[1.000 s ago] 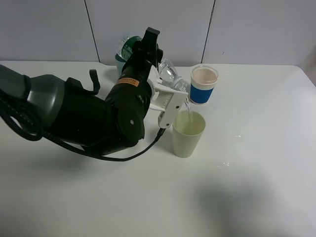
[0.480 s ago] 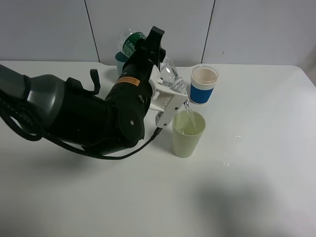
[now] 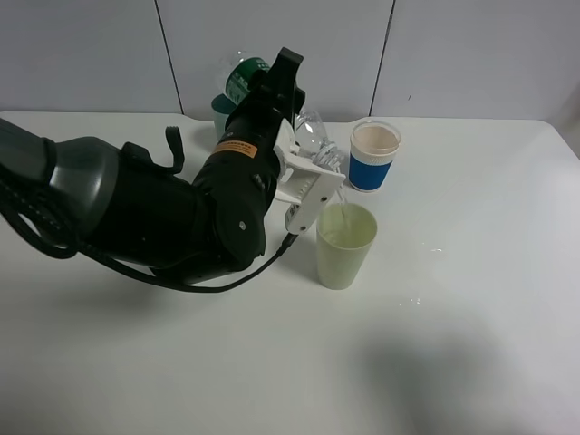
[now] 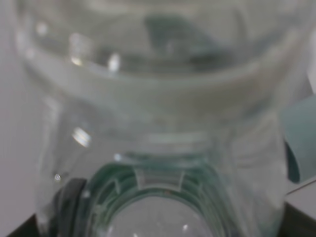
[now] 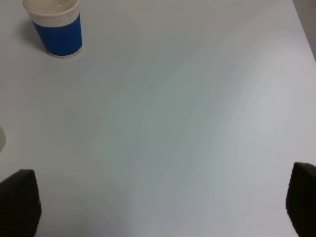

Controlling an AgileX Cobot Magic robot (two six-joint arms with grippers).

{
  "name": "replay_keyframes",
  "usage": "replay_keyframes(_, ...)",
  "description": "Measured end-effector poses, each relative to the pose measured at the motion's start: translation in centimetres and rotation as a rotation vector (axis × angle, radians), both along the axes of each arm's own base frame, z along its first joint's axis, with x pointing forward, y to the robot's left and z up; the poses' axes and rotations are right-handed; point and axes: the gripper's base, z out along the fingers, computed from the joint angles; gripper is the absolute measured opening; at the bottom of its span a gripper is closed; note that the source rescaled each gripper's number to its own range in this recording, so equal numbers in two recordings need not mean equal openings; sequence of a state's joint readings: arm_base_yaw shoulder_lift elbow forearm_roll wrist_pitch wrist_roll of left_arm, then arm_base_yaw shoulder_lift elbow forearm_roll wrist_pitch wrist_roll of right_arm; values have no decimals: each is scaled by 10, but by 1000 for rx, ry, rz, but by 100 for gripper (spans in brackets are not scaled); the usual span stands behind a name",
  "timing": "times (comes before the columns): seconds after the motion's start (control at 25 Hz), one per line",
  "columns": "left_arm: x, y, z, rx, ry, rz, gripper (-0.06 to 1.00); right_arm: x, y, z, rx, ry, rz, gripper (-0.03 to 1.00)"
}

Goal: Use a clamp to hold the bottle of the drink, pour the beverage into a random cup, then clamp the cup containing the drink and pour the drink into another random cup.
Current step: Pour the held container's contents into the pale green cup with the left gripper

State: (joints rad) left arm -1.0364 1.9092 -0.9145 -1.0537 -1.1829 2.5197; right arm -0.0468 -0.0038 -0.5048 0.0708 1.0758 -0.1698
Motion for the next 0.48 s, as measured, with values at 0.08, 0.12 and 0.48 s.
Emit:
replay_keyframes(0.08, 0, 0, 1, 2, -8, -5, 2, 0, 0, 0, 0, 0, 0, 100)
replay_keyframes(0.12, 0, -1, 1, 5, -16, -10, 2, 0, 0, 0, 0, 0, 0, 100)
replay_keyframes(0.48, -1, -5, 6, 26, -69, -59, 2, 0, 0, 0, 0, 0, 0, 100)
